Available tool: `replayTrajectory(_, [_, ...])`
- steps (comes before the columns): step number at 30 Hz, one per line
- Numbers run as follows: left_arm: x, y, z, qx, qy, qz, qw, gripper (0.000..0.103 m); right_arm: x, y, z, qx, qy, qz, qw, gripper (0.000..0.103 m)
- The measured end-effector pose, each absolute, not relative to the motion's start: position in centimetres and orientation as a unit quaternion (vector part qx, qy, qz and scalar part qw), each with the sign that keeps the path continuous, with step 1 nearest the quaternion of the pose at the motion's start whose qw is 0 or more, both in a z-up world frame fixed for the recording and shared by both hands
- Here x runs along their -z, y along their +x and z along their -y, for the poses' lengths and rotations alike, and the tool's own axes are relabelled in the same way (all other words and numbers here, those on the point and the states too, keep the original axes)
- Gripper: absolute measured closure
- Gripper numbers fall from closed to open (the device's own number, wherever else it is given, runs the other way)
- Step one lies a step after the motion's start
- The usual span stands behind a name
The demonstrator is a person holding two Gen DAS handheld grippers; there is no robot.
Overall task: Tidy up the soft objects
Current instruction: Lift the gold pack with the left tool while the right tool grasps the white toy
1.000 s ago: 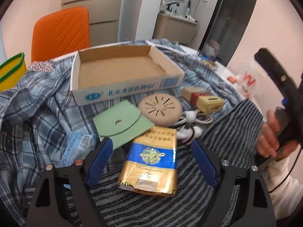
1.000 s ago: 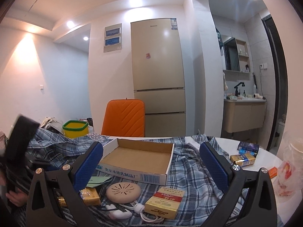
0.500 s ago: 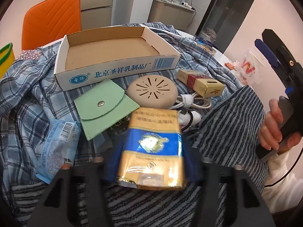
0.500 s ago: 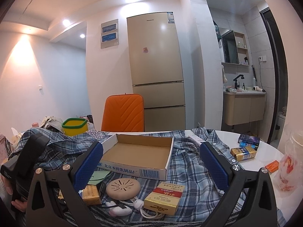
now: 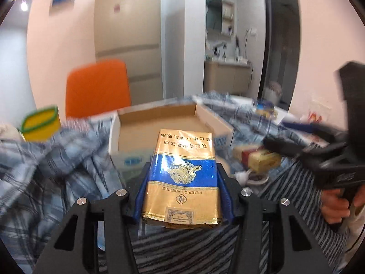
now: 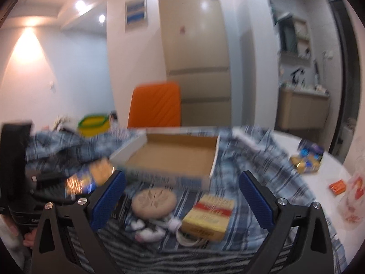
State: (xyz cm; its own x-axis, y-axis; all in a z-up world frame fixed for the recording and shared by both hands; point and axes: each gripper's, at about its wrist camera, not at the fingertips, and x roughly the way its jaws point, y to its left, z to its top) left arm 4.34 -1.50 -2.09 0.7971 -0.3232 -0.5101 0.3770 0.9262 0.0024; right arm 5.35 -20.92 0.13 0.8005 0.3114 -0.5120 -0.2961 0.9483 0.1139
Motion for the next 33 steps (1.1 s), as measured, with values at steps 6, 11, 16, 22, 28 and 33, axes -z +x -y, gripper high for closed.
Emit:
replayTrajectory(6, [0.6, 3.2, 0.1, 0.157, 0.034, -0.194, 0.968, 0.049, 3.3, 7.9, 19.7, -0.236, 0.041, -0.396, 0.886, 0.018])
replayTrajectory(11, [0.4, 3.3, -0.7, 0.148, 0.016, -0.188, 0.971, 0.049, 5.1, 8.0, 17.4, -0.254, -0.014, -0.434, 0.864, 0.034])
replayTrajectory(16, [0.6, 3.0, -0.2, 0.144, 0.020, -0.184, 0.972, 0.049, 6.2, 8.0, 16.1, -0.252, -0.048, -0.464, 0.848, 0.054])
replayTrajectory(22, [0.7, 2.7, 0.0, 0.118, 0.022, -0.177, 0.977, 0.050, 6.1, 7.9, 16.1, -0.253, -0.057, -0.463, 0.847, 0.068])
replayTrajectory(28, [0.4, 2.0, -0.6, 0.114, 0.012, -0.151, 0.982, 0.050, 4.6, 6.6, 16.0, -0.266, -0.061, -0.411, 0.870, 0.075])
replayTrajectory(33, [0.2, 1.6, -0.5, 0.108, 0.016, -0.141, 0.984, 0.050, 2.6, 5.5, 16.8, -0.267, -0.048, -0.345, 0.899, 0.075])
